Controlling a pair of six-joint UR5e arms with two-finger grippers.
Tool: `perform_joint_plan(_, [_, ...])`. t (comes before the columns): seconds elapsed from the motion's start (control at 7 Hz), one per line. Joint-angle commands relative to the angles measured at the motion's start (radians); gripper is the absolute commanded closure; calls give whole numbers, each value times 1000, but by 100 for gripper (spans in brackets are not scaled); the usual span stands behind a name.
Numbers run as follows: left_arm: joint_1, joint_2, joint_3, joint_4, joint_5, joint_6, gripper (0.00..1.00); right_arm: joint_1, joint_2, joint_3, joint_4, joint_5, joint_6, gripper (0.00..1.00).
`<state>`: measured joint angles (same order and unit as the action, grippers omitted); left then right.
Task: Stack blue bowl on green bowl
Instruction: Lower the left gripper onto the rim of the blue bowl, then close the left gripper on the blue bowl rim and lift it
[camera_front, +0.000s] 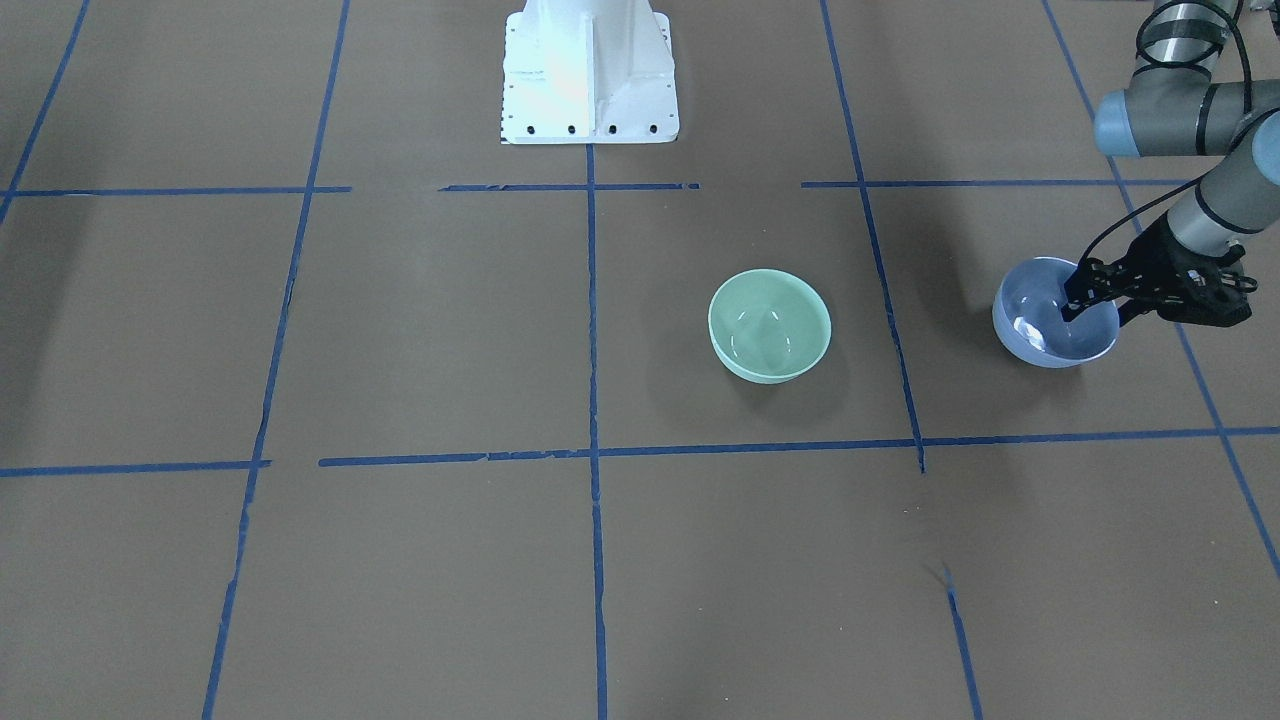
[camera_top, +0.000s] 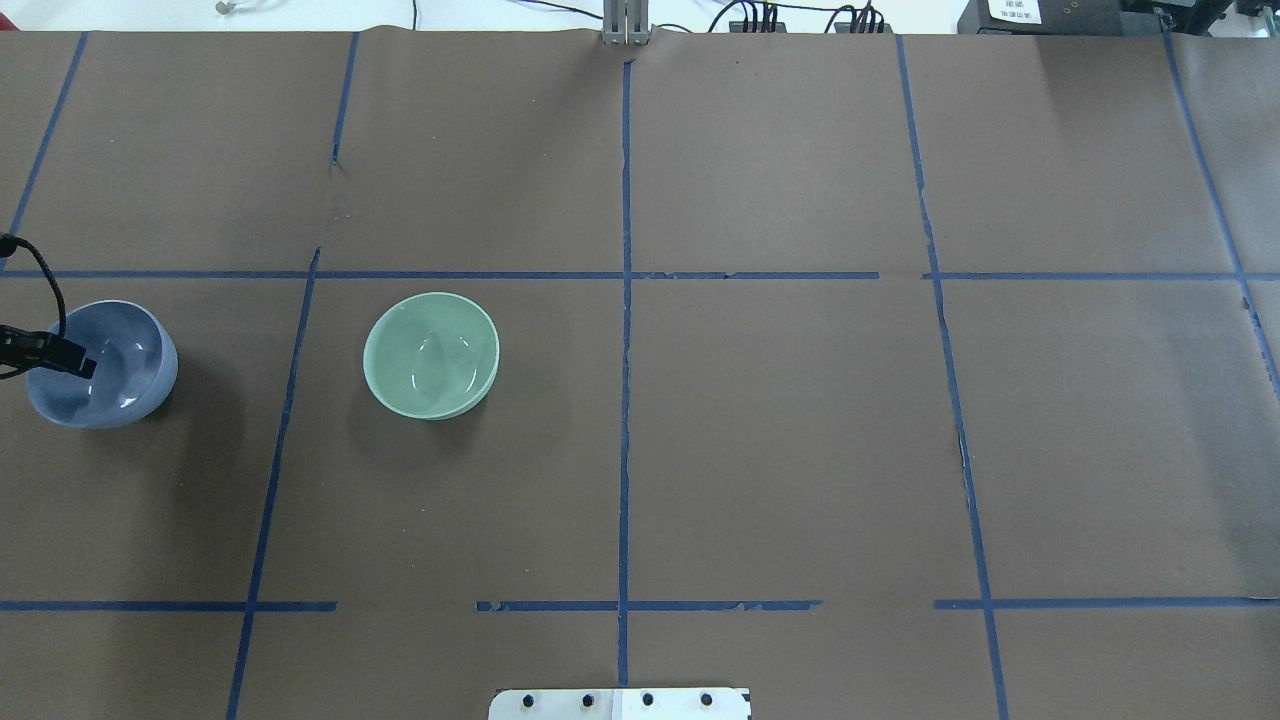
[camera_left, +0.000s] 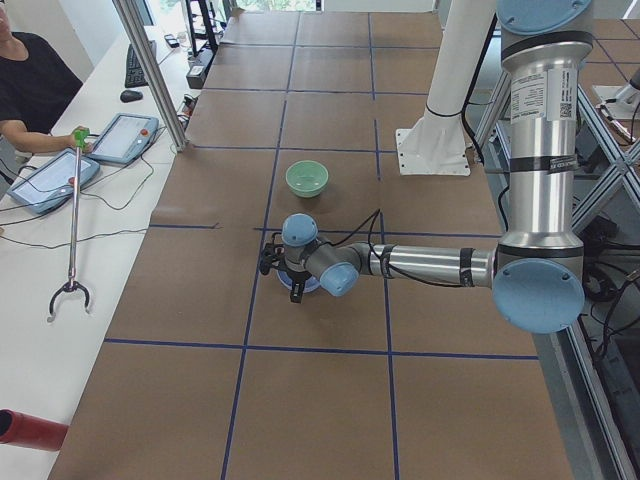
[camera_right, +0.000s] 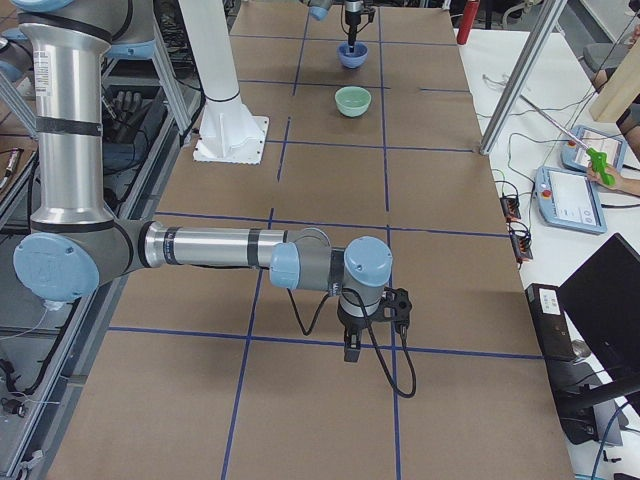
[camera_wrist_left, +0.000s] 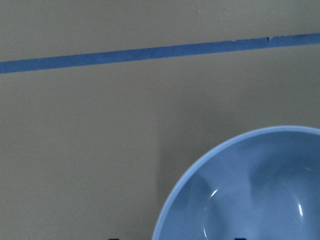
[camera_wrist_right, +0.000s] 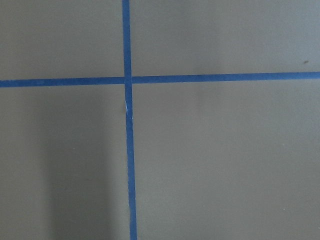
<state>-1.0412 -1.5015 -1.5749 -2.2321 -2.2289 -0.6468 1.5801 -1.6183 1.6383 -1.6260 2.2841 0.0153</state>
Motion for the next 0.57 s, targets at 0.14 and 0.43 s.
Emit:
perform_joint_plan(0.14, [-10,33,-23,2,-6,59,100,0,0,0,0,0,0,0])
perform_joint_plan(0.43, [-32,64,-139,97,-72,61,100,1,0,0,0,0,0,0])
